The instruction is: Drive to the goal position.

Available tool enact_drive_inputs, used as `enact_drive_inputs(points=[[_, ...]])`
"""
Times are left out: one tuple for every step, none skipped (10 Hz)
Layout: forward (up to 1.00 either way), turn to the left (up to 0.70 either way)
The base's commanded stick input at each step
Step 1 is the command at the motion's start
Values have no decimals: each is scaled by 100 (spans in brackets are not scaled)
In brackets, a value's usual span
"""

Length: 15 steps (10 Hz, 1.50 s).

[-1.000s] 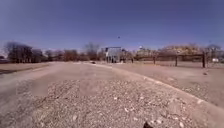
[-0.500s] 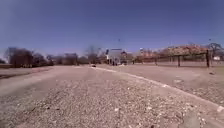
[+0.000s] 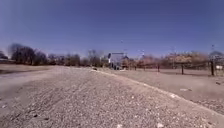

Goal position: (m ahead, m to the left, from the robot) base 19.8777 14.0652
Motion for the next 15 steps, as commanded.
enact_drive_inputs(points=[[70,0],[70,0],[70,0],[70,0],[70,0],[70,0],[70,0],[70,0],[70,0],[70,0],[70,0],[70,0],[70,0],[70,0],[70,0]])
